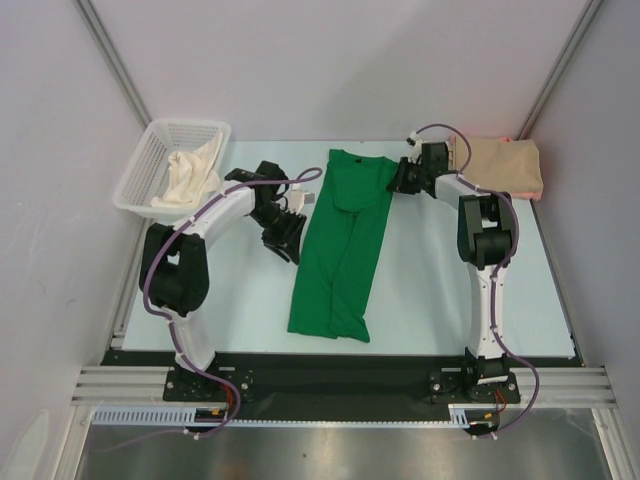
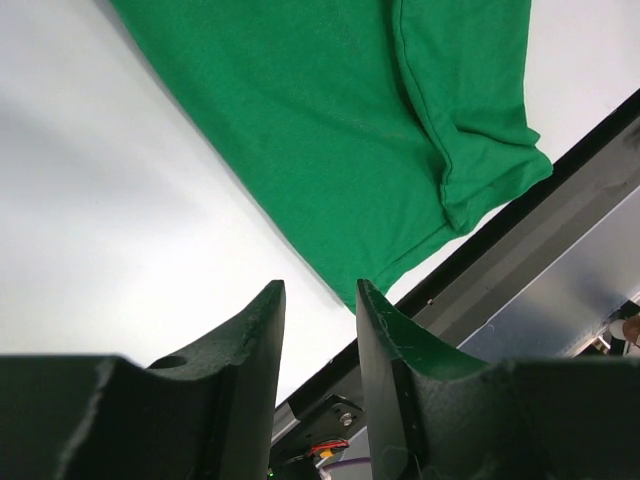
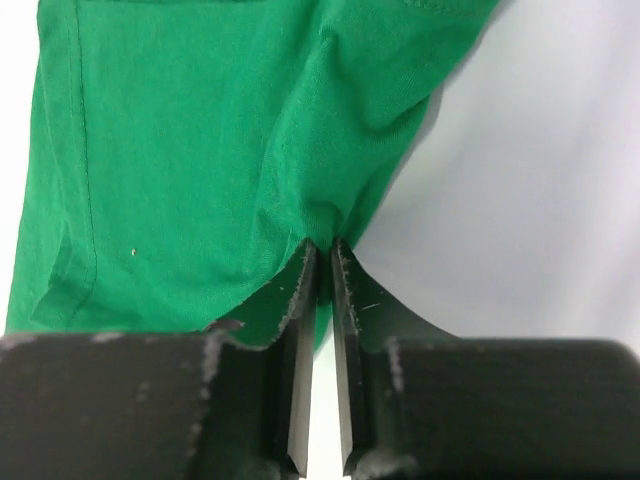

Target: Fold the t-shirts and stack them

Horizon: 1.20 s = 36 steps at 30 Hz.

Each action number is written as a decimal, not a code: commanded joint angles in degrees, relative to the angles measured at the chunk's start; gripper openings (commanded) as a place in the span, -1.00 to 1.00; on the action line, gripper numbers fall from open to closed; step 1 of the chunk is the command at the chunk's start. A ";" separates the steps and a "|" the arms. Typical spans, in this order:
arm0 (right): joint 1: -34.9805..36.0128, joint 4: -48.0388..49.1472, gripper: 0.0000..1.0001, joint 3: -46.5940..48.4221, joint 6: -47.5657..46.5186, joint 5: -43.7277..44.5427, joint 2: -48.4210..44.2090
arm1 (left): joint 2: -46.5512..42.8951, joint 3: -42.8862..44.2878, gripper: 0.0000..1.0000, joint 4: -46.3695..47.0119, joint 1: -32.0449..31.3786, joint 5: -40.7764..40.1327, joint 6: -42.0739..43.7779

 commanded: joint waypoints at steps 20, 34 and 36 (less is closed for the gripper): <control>1.61 0.20 -0.74 26.79 2.93 3.62 15.86 | -5.95 -2.85 -0.22 0.32 0.21 -4.89 1.41; -0.23 -2.86 0.22 5.47 4.41 2.22 -8.01 | -12.54 -5.40 -0.29 2.78 4.15 -10.25 -4.64; -0.77 -5.59 0.24 -3.57 5.21 -0.15 -16.18 | -12.63 -6.01 -0.14 2.96 6.26 -10.25 -6.93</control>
